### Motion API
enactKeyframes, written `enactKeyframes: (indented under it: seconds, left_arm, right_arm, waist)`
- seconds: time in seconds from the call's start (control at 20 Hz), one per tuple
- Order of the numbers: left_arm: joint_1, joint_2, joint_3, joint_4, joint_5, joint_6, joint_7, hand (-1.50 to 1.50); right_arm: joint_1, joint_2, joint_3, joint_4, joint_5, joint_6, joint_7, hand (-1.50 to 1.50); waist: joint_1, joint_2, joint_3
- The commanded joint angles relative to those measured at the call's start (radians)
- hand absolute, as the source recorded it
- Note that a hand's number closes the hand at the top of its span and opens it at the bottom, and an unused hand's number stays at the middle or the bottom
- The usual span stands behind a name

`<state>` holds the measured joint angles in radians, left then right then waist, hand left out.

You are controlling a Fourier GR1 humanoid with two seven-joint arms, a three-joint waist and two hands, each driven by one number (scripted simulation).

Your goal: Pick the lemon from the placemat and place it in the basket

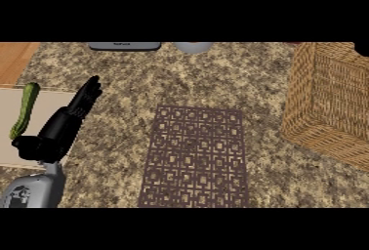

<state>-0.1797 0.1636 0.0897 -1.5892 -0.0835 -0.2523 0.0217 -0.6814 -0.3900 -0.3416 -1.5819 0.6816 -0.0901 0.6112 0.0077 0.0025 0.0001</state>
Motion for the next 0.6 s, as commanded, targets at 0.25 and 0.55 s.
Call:
enactKeyframes:
  seconds: [0.25,0.55]
  left_arm:
    - [0.018,-0.02,-0.027,-0.089,-0.02,0.02,0.051,0.0]
    - [0.011,-0.008,-0.014,-0.031,0.009,-0.02,0.028,0.0]
  right_arm:
    - [-0.006,-0.079,-0.071,0.338,-0.075,-0.061,-0.23,1.5]
    - [-0.028,-0.155,-0.159,0.605,-0.12,-0.179,-0.493,1.5]
  waist:
    - [0.005,-0.001,0.001]
    - [0.01,0.003,0.001]
